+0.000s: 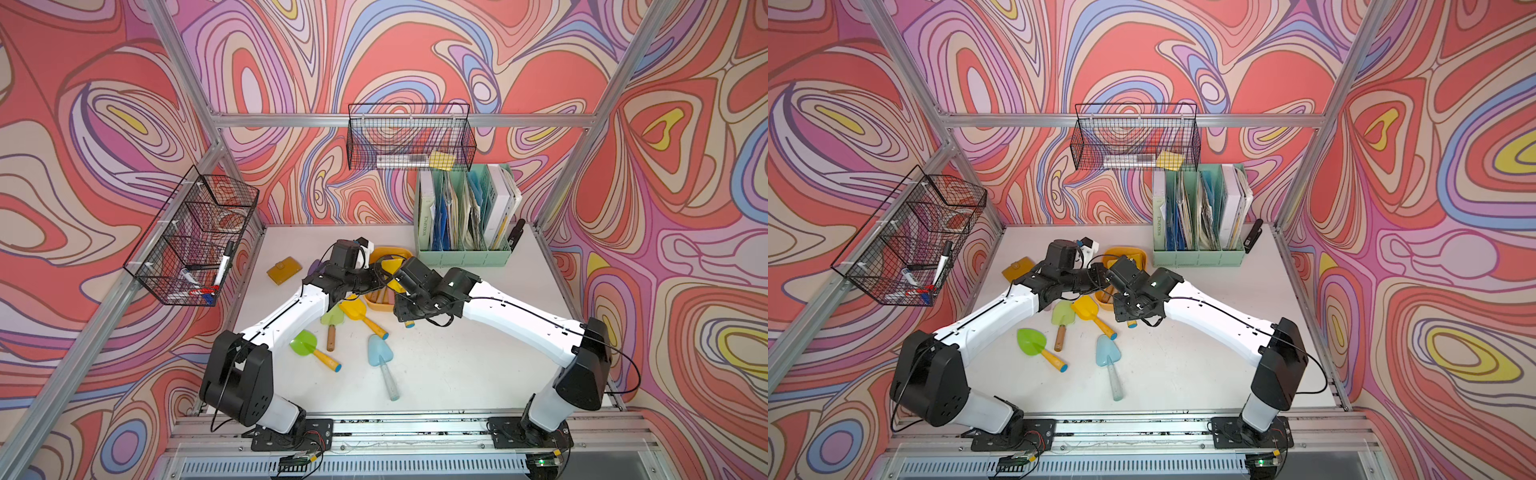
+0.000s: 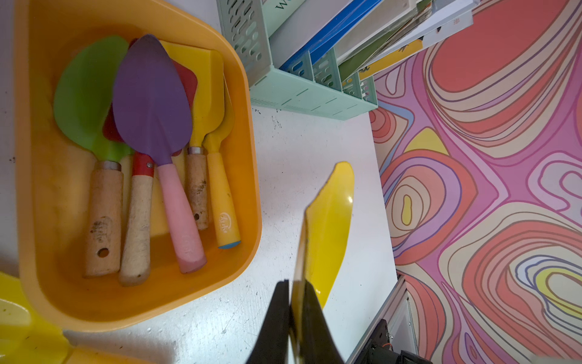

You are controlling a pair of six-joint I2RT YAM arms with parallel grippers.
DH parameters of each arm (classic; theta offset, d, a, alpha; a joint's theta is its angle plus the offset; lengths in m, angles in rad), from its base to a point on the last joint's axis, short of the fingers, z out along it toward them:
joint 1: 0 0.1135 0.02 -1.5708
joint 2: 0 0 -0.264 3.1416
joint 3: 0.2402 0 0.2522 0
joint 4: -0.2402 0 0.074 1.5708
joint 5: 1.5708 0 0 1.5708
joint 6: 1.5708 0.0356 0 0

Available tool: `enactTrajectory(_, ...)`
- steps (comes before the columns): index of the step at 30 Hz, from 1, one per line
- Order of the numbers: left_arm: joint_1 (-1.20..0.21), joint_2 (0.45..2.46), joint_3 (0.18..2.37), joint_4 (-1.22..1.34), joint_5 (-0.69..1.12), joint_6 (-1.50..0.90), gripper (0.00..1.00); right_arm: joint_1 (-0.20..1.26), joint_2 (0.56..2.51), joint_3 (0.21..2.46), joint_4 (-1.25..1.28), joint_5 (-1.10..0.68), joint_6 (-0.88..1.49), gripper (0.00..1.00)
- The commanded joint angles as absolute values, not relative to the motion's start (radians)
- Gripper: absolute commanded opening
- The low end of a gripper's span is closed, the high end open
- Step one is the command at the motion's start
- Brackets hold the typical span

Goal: Put the shovel into the storage box
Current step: Pick up the shovel from the center of the board.

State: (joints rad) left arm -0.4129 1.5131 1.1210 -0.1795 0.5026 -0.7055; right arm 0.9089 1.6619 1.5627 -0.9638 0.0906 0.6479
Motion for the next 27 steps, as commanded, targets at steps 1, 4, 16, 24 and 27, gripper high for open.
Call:
enactTrajectory(1,-0.417,1.539,1.203,-0.234,0.469,-0.632,0.00,0.902,1.607,1.539,-0.950,0.113,0.655,0.50)
enactTrajectory(4,-0.411,1.575,1.266,-0.278,0.452,-0.581,0.00,0.899,1.583,1.519,-0.949,0.118,0.660,0.50)
enactTrajectory(16,-0.349,1.790,1.512,-0.354,0.489,-0.370,0.00,0.887,1.515,1.443,-0.940,0.127,0.675,0.50)
enactTrajectory(24,-0.317,1.921,1.628,-0.344,0.514,-0.303,0.00,0.882,1.488,1.404,-0.939,0.129,0.690,0.50)
enactTrajectory(27,-0.317,1.970,1.651,-0.317,0.523,-0.294,0.00,0.881,1.482,1.396,-0.944,0.129,0.695,0.50)
